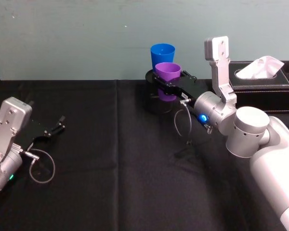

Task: Pick up one cup with a gripper and tap it against the other cup.

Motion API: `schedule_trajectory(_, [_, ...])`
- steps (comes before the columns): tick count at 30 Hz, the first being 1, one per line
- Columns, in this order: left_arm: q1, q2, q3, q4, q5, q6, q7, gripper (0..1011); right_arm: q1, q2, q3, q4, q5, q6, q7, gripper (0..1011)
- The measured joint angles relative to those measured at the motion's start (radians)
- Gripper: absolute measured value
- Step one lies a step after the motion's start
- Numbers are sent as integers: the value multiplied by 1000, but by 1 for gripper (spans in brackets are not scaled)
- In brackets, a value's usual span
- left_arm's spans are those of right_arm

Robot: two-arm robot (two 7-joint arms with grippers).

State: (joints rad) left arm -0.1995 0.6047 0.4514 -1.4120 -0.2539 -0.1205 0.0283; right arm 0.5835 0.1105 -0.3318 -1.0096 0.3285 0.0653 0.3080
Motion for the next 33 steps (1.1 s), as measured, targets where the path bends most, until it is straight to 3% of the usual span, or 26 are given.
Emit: schedule_trajectory(33, [0, 0, 0, 0, 0, 0, 0, 1000, 0, 0, 0, 0, 0, 0, 0, 733])
